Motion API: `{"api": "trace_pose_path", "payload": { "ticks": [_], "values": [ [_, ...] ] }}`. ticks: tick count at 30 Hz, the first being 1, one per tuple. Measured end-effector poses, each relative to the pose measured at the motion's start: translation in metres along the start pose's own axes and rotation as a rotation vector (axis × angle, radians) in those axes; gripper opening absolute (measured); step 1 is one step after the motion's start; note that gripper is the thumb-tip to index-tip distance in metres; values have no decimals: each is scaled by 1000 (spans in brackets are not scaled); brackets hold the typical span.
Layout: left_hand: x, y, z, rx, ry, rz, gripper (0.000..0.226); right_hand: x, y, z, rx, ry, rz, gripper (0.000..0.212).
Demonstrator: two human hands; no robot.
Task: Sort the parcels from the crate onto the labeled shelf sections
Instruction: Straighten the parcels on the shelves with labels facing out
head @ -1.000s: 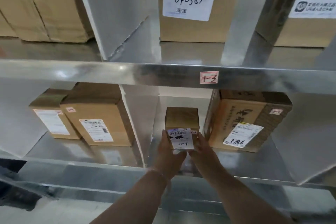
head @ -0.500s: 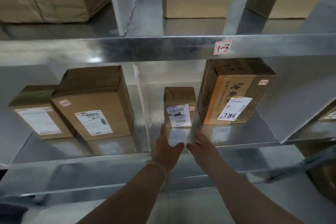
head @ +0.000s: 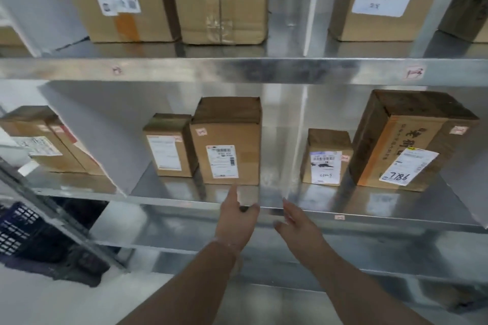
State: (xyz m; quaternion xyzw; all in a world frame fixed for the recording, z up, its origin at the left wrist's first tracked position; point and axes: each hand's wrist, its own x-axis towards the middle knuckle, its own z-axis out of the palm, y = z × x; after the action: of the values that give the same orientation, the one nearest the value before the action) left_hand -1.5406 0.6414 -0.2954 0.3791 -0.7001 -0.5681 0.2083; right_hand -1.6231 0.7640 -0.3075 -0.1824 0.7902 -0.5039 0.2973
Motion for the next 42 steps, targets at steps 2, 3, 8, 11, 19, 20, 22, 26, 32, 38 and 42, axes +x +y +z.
{"api": "trace_pose_path", "payload": {
  "ticks": [2,3,8,11,19,20,22,26,32,38,42],
  "values": [
    [17,2,-25,42,29,-10,71,13,-20,16,20,0,-26,63],
    [28,0,-38,73,35,16,77,21,-30,23,22,10,-39,64],
    [101,-25,-85,104,-3,23,88,66,-63,61,-48,130,-5,75],
    [140,-48,-95,121,-83,54,97,89,-75,79,-87,203,33,83],
    [162,-40,-105,131,-249,112,98,119,-76,98,-151,288,81,83],
    [164,-37,-106,127,-271,113,98,118,-81,100,-150,296,108,82],
    [171,-39,-108,122,-286,95,106,116,-88,103,-174,310,148,79],
    [179,-56,-111,94,-303,10,108,99,-97,120,-154,336,107,75],
    [151,-51,-148,62,-259,50,52,75,-101,169,-12,182,32,59],
    [100,-39,-226,21,42,85,31,49,-116,229,19,11,-78,63],
    [67,-47,-268,-43,106,20,27,28,-119,272,4,-77,-128,63]
  ]
}}
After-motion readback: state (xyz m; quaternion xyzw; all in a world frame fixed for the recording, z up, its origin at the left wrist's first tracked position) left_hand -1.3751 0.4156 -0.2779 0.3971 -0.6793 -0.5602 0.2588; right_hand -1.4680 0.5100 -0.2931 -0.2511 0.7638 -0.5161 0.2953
